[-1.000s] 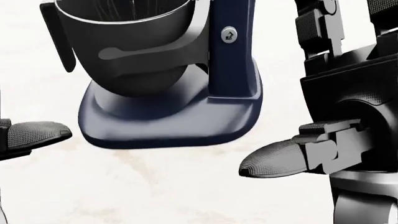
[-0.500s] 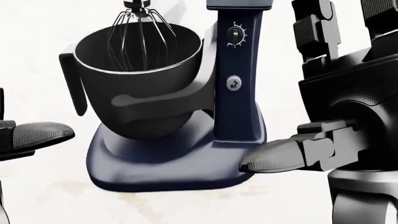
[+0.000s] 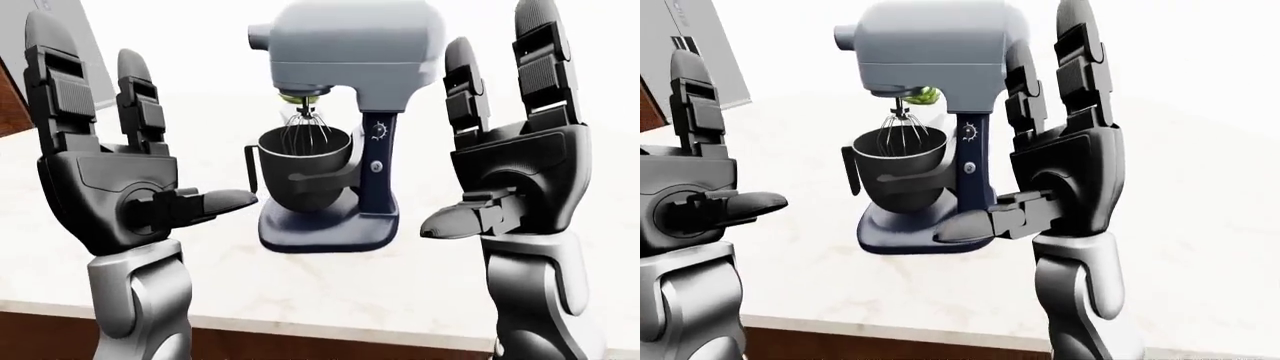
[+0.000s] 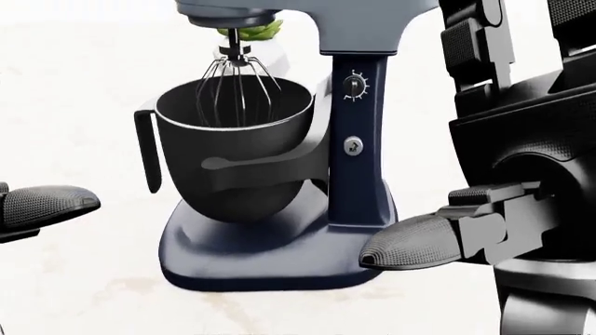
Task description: Open the stand mixer head.
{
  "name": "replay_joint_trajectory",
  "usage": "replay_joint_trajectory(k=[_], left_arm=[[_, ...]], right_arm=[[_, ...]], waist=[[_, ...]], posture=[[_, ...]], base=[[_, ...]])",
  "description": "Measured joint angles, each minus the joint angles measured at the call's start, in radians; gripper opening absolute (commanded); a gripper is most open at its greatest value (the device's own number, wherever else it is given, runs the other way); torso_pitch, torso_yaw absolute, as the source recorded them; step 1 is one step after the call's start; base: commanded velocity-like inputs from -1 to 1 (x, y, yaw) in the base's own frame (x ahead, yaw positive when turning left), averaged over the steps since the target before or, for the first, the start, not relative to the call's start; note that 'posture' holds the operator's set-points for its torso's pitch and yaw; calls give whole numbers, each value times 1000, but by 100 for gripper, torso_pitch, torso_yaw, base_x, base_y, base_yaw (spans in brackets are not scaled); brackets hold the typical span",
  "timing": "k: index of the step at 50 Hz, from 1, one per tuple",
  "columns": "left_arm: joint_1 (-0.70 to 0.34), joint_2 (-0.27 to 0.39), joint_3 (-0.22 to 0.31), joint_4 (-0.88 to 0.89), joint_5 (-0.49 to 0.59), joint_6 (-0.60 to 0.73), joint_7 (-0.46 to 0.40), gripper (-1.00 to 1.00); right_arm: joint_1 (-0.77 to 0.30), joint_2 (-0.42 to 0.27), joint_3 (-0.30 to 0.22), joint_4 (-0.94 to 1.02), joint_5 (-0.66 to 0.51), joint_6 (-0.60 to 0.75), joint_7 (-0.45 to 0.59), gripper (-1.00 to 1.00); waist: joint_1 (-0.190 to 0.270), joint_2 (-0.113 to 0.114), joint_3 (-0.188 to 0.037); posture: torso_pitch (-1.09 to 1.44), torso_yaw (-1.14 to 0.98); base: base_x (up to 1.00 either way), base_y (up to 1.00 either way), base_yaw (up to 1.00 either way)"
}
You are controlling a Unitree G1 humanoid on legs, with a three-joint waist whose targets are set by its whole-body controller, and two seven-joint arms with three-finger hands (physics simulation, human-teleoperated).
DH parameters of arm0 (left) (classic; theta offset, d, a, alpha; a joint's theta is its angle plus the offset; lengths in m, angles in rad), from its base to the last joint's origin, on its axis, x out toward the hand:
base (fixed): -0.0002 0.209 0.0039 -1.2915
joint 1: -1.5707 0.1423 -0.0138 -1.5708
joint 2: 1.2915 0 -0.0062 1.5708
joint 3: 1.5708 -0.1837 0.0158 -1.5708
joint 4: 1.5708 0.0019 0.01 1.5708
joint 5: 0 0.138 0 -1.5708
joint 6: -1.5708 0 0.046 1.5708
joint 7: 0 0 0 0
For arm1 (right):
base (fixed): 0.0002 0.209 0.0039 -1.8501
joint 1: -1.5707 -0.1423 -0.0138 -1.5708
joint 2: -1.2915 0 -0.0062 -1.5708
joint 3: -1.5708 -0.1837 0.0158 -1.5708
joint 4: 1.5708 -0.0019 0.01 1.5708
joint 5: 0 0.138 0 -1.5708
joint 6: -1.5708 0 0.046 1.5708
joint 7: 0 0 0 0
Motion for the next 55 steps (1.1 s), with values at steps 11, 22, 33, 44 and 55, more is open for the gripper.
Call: replay_joint_trajectory(k=[11, 22, 33, 44, 55], left_arm=[[-5, 3, 1, 6, -1, 4, 3, 100], [-14, 6, 0, 6, 1, 8, 8, 100], [-9, 6, 5, 16, 5, 0, 7, 100], [0, 1, 0, 14, 13, -6, 2, 100], [2, 1, 2, 10, 16, -5, 2, 100]], right_arm=[[17, -18, -12, -18, 4, 56, -12, 100], [33, -39, -34, -83, 55, 205, -12, 100], [105, -26, 13, -83, -12, 301, 79, 100], [144, 0, 17, -113, -76, 344, 140, 100], [199, 3, 5, -156, -95, 372, 168, 100]], waist=[[5, 1, 3], [4, 0, -1], [2, -2, -4], [2, 0, -8], [3, -1, -10]], posture=[[-40, 0], [-40, 0], [-40, 0], [-40, 0], [-40, 0]], base=[[0, 0, 0], [0, 0, 0], [0, 0, 0], [0, 0, 0], [0, 0, 0]])
